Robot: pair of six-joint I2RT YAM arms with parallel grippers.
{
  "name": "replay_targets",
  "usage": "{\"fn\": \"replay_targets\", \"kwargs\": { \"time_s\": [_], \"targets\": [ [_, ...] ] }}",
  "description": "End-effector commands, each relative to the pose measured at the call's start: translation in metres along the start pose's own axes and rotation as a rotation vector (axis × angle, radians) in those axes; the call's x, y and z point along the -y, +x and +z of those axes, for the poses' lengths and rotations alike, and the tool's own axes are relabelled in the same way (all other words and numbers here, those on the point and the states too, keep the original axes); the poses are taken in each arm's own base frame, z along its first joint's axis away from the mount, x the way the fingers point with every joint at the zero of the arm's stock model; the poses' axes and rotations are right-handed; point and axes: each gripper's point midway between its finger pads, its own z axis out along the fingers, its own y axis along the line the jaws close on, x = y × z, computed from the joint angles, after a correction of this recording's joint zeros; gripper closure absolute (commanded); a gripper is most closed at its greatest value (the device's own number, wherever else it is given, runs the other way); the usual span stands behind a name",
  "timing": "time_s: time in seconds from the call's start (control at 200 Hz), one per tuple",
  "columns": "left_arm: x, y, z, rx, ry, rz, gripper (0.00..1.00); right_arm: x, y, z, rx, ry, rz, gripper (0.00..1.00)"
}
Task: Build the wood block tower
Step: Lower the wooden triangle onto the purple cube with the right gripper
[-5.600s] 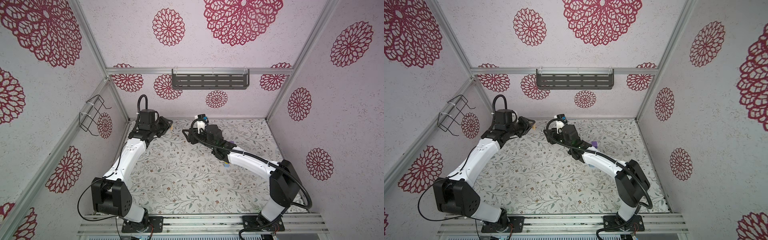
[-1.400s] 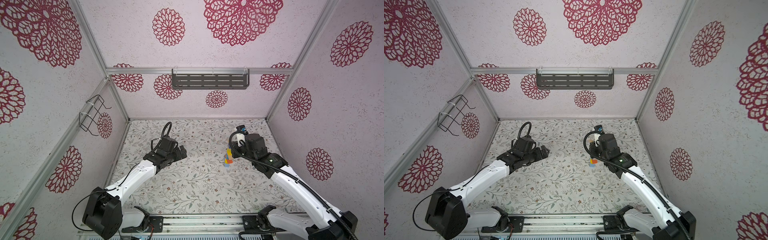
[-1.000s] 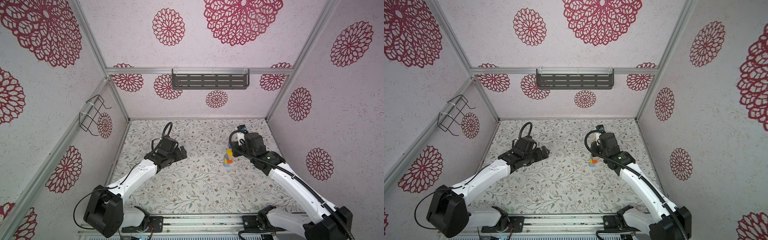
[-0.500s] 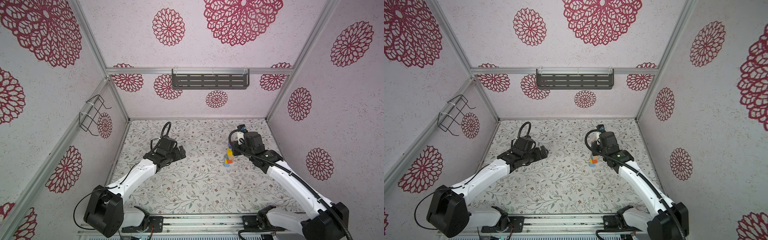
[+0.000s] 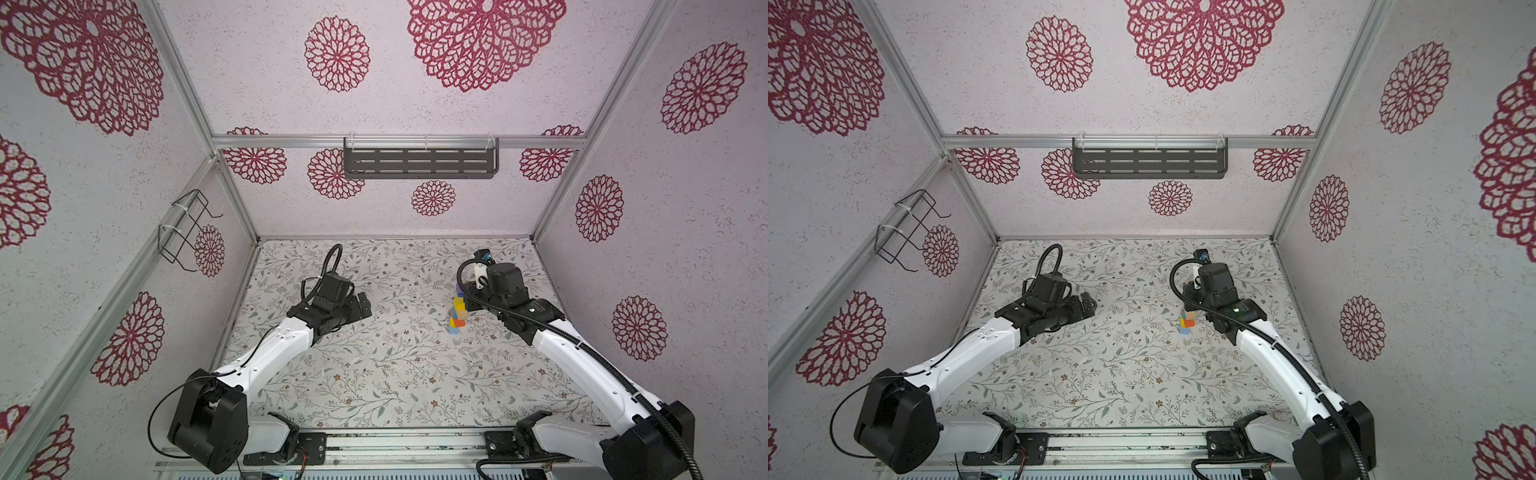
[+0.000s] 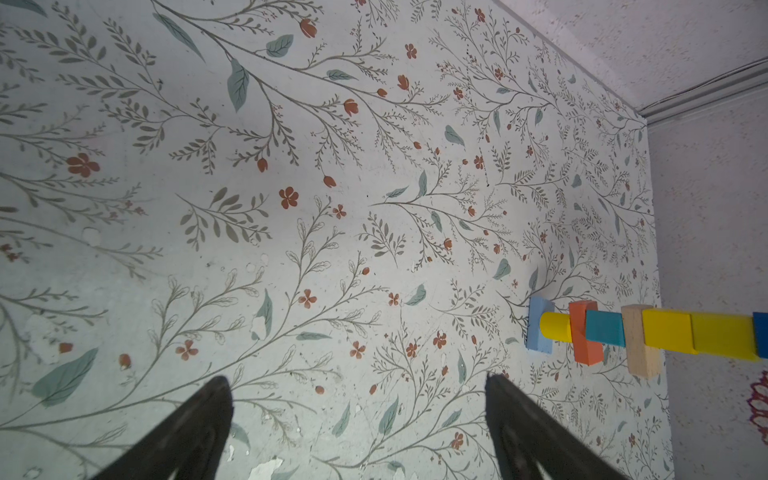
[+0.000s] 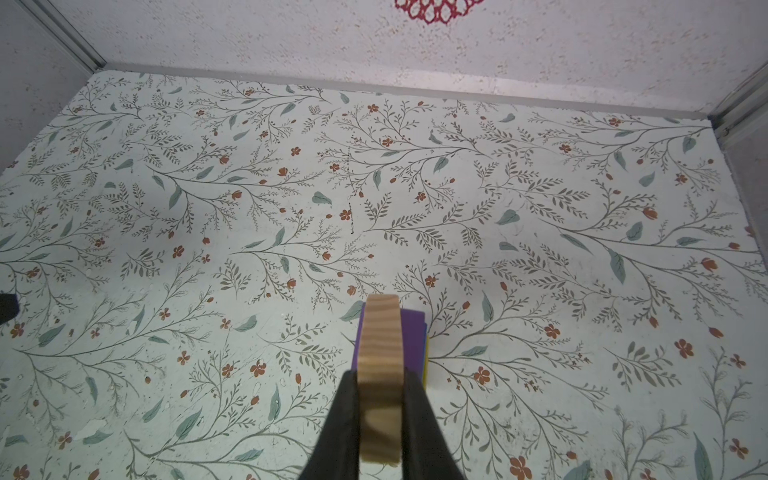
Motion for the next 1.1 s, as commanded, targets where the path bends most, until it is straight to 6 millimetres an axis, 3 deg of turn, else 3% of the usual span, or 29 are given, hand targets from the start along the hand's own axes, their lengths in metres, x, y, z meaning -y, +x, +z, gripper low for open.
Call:
{"fn": "replay_targets", "kwargs": {
  "time_s": [0.0, 0.425, 1.096],
  "targets": [
    [-0.0003, -0.0021, 0.0011, 0.0, 0.002, -0.006, 0.03, -0.0008, -0.0155, -0.0023, 0.046, -0.007, -0.004, 0.84],
    [0.0011, -0.0022, 0.0014, -0.004, 0.007, -0.01, 0.03, -0.0007, -0.015, -0.0006, 0.045, -0.006, -0.005, 0.81],
    [0.0008, -0.0022, -0.0019, -0.003, 0.004, -0.012, 0.03, -0.0001, -0.018, -0.0046, 0.055, -0.003, -0.005, 0.67]
  ]
}}
